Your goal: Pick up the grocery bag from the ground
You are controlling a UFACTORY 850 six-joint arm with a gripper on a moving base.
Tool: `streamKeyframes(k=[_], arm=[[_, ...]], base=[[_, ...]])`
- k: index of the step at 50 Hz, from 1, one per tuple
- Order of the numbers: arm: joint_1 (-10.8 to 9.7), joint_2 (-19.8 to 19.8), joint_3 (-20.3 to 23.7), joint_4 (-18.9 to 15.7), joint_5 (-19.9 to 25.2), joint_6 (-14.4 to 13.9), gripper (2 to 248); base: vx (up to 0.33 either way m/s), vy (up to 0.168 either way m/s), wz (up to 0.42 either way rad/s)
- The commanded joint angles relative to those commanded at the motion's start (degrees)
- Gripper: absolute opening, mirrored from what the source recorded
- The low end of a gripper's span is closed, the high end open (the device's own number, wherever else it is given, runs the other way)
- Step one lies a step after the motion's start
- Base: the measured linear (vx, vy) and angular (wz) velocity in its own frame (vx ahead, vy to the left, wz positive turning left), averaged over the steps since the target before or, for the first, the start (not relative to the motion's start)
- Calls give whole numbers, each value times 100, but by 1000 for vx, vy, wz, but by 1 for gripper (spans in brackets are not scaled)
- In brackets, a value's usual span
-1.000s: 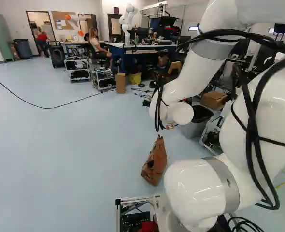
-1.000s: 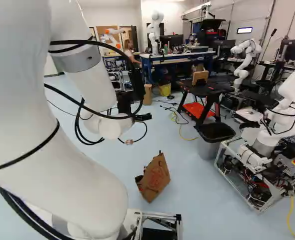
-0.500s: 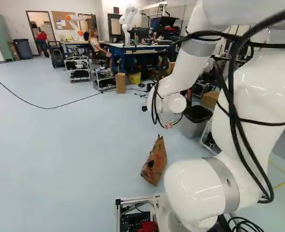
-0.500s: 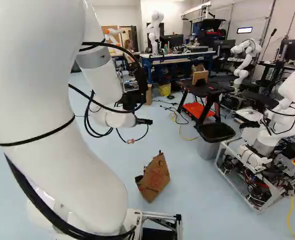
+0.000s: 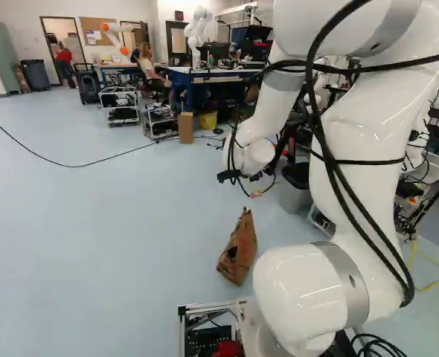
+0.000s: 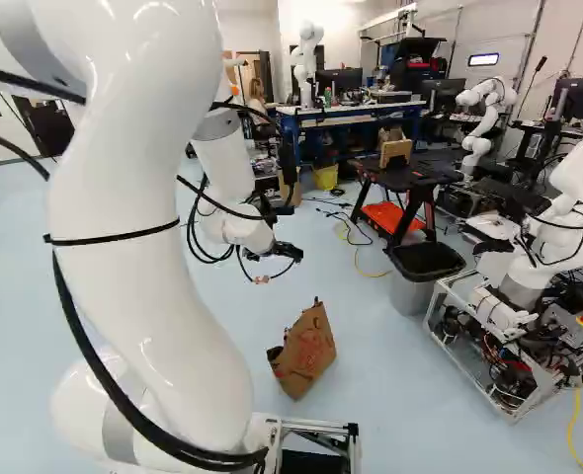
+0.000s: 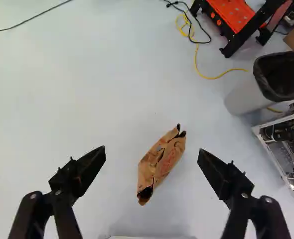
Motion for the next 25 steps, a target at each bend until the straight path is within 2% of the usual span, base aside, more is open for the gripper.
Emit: streamKeyframes(k=[25], arm=[[55,-1050,-935,370,-892,0,247]], base=[[0,0,0]])
